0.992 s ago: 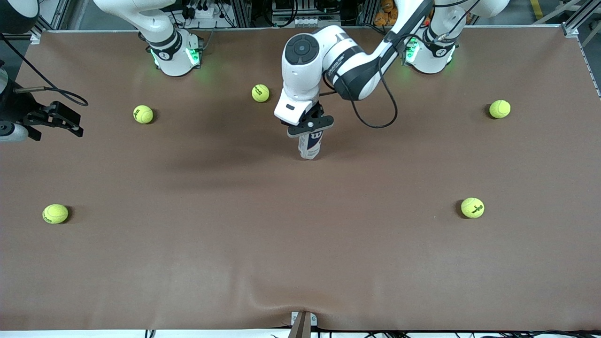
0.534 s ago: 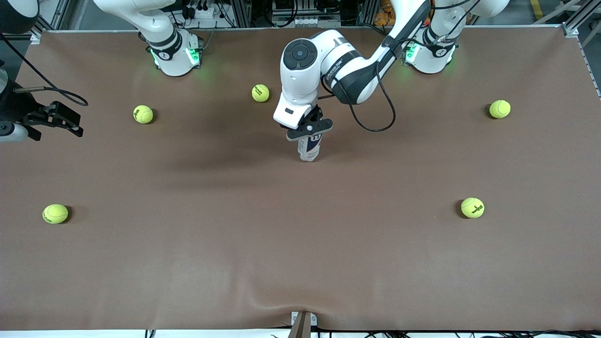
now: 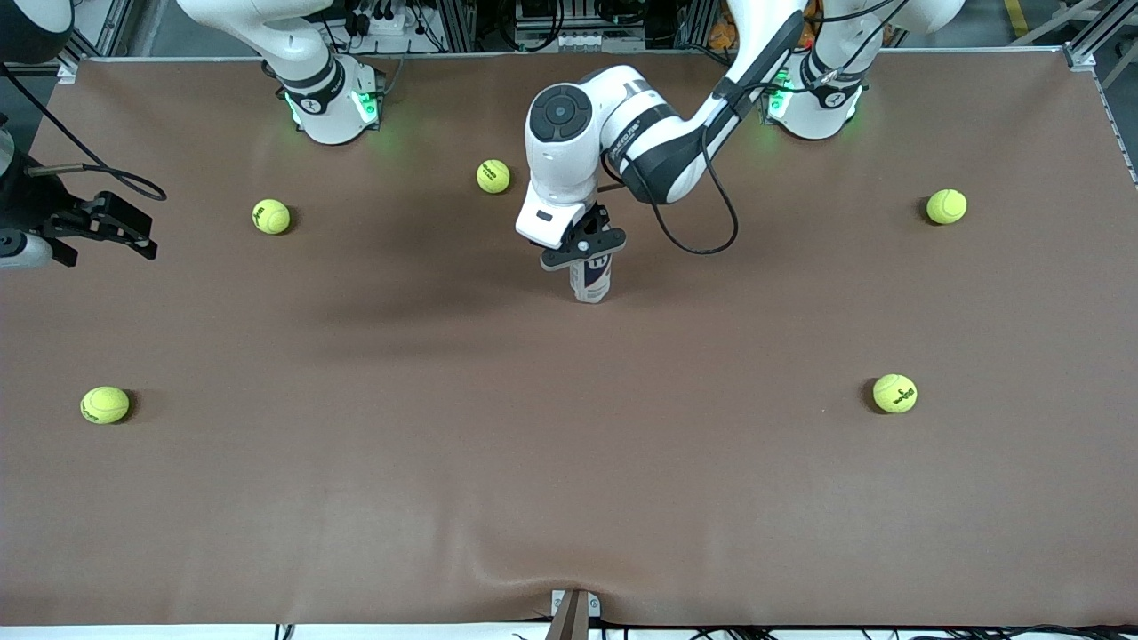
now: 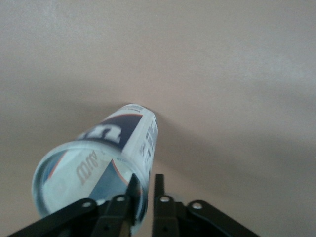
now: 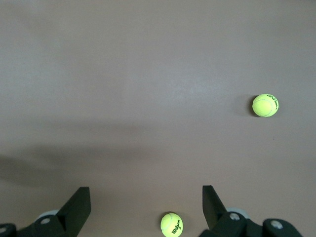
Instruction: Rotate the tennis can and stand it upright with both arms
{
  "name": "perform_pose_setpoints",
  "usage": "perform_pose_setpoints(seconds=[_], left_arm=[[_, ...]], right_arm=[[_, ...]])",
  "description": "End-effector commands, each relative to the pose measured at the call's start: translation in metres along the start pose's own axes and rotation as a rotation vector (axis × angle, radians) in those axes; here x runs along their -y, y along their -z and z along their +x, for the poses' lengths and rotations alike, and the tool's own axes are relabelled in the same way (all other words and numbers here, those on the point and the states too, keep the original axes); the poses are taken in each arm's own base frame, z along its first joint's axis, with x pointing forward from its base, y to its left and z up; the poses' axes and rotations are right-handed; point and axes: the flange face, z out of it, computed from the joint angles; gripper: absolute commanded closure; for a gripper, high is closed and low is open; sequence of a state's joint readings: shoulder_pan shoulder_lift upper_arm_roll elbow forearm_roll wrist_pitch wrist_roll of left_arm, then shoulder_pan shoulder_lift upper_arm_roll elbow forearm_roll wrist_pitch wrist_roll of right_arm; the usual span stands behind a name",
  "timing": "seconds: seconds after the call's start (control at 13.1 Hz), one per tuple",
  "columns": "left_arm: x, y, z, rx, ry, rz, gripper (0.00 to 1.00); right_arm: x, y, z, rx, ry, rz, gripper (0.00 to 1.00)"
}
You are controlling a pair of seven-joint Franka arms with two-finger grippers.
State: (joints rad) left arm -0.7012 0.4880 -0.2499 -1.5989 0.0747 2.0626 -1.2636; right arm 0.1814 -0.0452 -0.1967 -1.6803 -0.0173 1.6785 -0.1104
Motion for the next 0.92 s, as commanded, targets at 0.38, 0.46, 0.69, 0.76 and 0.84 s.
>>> perform_pose_setpoints(seconds=[0.38,0.46,0.69,0.76,0.84], left_arm=[[0.001,0.048,0.01,-0.053,0.024,-0.016,0.0],[0.004,0.056,0.012,-0.052,0.027,-0.012,0.0],[0.01,0.086,0.037,-0.069,0.067,-0.047,0.0],[0.014,0.098,0.051,-0.077,0.087,-0.061,0.0],[0.021,0.105,0.065,-0.079,0.099,-0.057,0.0]], right_arm=[[-0.004,0.008,-0.003,-0.011,0.001,0.005,0.0],[-0.003,0.008,-0.003,-0.011,0.002,0.005,0.0],[-0.001,0.009,0.001,-0.021,-0.001,0.002,0.0],[0.0,0.008,0.002,-0.02,-0.001,0.002,0.0],[0.001,0.008,0.002,-0.018,0.001,0.002,0.0]])
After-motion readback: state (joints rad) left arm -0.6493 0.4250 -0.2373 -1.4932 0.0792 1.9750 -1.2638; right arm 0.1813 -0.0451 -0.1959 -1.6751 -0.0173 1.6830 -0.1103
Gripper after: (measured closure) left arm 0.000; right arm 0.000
